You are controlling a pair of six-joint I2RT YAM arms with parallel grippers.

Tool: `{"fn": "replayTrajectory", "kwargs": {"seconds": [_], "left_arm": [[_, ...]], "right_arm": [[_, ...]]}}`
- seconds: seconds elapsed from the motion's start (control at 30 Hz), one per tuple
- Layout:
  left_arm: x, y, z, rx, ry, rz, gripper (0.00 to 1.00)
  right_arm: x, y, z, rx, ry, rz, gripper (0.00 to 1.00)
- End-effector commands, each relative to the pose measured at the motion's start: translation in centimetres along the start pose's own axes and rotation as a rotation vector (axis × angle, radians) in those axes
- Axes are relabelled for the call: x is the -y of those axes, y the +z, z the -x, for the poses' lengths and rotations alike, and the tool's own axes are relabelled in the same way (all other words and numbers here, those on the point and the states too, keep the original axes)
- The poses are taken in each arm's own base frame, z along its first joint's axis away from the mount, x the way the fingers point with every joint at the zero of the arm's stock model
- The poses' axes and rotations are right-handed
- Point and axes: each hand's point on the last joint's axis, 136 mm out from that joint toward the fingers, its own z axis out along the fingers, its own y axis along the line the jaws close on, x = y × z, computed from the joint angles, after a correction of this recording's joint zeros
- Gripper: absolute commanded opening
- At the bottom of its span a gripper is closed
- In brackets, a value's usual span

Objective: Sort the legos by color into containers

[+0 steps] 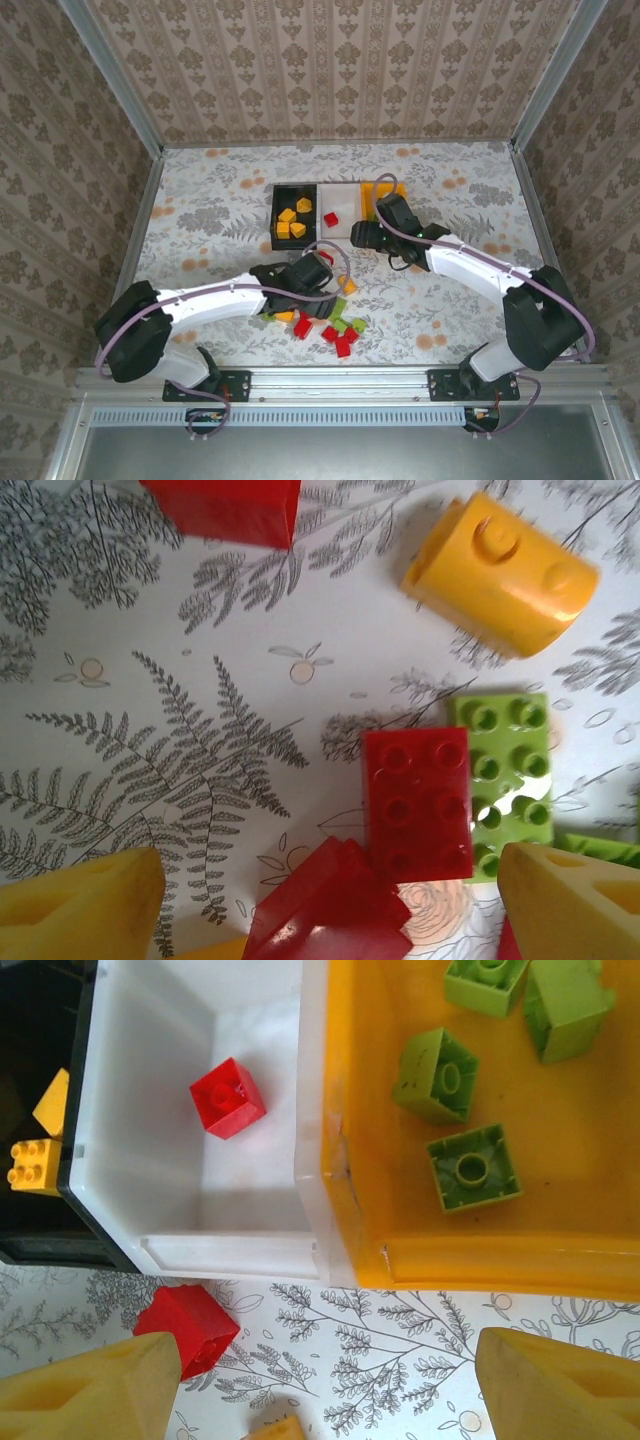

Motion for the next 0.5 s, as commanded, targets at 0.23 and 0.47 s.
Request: {"fn": "replayTrajectory", "kwargs": {"seconds": [0.23, 0.47], "left_arm": [[-0.8, 2.2, -2.5, -0.107, 0.093, 0.087, 0.79], [-1.5, 1.7, -3.1, -0.134, 0.079, 0.115, 0.76]], "right_arm": [[0.5, -1.8, 1.8, 0.072, 0.051, 0.034, 0.80], [1.2, -1.7, 1.8, 0.068, 0.065, 0.023, 0.81]]}}
